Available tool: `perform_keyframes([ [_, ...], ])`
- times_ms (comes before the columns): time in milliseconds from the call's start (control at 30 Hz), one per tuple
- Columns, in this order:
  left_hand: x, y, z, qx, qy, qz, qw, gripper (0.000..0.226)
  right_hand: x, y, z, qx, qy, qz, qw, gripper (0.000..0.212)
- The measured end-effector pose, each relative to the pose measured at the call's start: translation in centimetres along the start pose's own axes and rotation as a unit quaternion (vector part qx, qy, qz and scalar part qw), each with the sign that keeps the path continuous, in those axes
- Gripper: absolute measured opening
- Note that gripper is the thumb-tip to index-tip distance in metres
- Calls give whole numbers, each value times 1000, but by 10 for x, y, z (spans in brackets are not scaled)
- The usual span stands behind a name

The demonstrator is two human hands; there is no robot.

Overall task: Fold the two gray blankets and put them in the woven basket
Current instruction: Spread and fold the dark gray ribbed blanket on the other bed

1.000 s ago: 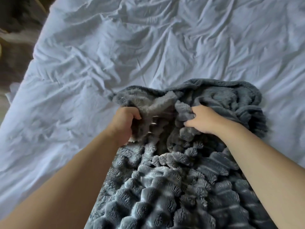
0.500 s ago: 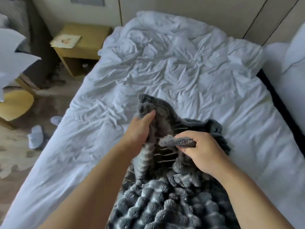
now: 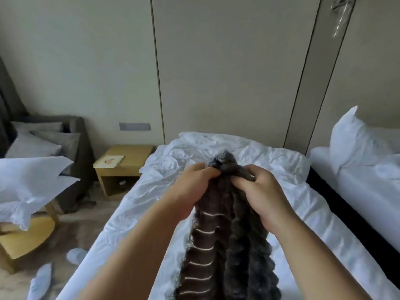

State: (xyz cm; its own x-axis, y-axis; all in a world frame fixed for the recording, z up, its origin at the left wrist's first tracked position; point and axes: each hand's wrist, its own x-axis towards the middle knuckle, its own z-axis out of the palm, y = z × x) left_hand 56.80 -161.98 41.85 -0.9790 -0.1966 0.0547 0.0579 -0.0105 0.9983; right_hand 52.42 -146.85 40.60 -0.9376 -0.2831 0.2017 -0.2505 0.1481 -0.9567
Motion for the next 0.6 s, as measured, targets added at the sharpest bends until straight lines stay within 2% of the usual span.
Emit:
perform_keyframes([
  [100, -11, -6, 13, -36, 19, -40, 998, 23, -16, -5, -10, -31, -14, -17, 999, 8],
  [233, -23, -3, 29, -131, -47, -78, 987, 33, -31, -16, -26, -10, -91, -28, 995, 3],
  [300, -26, -1, 38, -159, -87, -73, 981, 33, -37, -25, -30, 60, -149, -74, 984, 9],
  [367, -31, 3, 47, -167, -105, -55, 979, 31, -41, -33, -31, 178, -163, -93, 966, 13],
  [433, -32, 5, 52, -168, -101, -49, 979, 32, -40, -36, -28, 227, -98, -82, 965, 8],
  [533, -31, 7, 54, -131, -61, -16, 989, 39, -35, -31, -23, 80, 91, -83, 989, 6],
  [600, -33, 10, 56, -98, -68, 16, 993, 42, -36, -28, -20, 9, 155, -86, 984, 9],
])
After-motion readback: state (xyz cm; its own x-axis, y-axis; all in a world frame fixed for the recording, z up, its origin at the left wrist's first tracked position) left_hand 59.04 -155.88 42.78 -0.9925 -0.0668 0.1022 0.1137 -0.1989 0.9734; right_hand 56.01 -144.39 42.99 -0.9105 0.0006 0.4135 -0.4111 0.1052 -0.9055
